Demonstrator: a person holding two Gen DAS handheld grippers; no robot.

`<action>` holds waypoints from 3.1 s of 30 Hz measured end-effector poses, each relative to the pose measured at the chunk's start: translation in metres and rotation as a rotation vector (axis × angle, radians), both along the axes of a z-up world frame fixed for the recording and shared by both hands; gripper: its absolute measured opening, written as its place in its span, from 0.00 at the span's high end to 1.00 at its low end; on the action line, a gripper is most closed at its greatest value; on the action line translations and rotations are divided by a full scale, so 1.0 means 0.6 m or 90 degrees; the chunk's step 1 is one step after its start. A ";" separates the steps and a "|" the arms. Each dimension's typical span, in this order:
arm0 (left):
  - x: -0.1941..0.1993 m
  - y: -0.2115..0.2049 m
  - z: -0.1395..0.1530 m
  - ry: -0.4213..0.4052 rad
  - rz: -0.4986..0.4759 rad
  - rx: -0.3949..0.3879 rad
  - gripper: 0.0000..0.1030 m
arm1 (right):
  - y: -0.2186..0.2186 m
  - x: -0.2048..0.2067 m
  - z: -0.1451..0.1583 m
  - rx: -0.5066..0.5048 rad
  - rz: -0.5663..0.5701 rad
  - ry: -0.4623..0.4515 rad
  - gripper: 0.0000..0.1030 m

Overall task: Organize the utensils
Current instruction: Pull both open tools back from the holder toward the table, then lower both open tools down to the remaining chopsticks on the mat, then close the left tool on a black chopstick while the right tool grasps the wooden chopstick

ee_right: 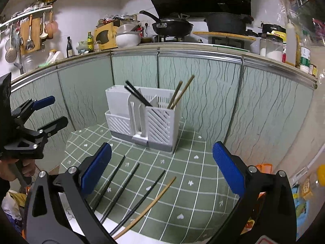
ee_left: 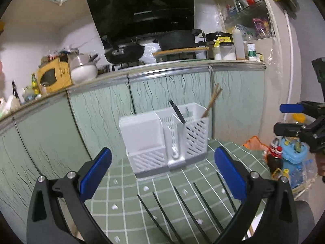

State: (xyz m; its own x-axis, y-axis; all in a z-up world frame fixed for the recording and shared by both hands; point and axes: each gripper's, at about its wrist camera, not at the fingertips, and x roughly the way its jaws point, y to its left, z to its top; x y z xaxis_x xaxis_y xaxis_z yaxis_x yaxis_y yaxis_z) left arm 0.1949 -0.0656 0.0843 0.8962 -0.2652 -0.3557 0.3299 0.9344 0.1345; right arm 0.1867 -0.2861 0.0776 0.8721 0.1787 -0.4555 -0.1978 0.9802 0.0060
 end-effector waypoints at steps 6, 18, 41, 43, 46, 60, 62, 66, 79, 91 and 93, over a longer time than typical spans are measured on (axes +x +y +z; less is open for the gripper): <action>-0.011 0.022 -0.037 0.049 0.010 -0.042 0.04 | 0.013 -0.020 -0.036 -0.019 -0.007 0.009 0.07; -0.011 0.060 -0.104 0.104 0.055 -0.063 0.04 | 0.037 -0.039 -0.105 -0.046 -0.016 0.027 0.07; -0.060 0.083 -0.248 0.175 0.164 -0.027 0.04 | 0.061 -0.071 -0.224 -0.052 -0.087 0.079 0.07; -0.058 0.083 -0.259 0.187 0.173 -0.025 0.04 | 0.060 -0.074 -0.228 -0.044 -0.088 0.082 0.07; -0.054 0.076 -0.274 0.198 0.177 -0.014 0.04 | 0.059 -0.077 -0.233 -0.036 -0.090 0.085 0.07; -0.024 0.050 -0.320 0.245 0.184 0.023 0.20 | 0.056 -0.077 -0.253 -0.023 -0.104 0.109 0.07; -0.025 0.048 -0.318 0.244 0.186 0.027 0.32 | 0.057 -0.075 -0.258 -0.020 -0.106 0.115 0.07; -0.029 0.051 -0.316 0.237 0.191 0.029 0.42 | 0.057 -0.070 -0.268 -0.021 -0.113 0.123 0.07; -0.047 0.061 -0.322 0.197 0.197 0.041 0.64 | 0.069 -0.047 -0.306 -0.033 -0.156 0.161 0.22; -0.046 0.067 -0.321 0.212 0.194 0.030 0.65 | 0.089 -0.059 -0.328 -0.030 -0.183 0.173 0.63; -0.048 0.068 -0.321 0.211 0.194 0.031 0.67 | 0.086 -0.064 -0.328 -0.032 -0.196 0.171 0.70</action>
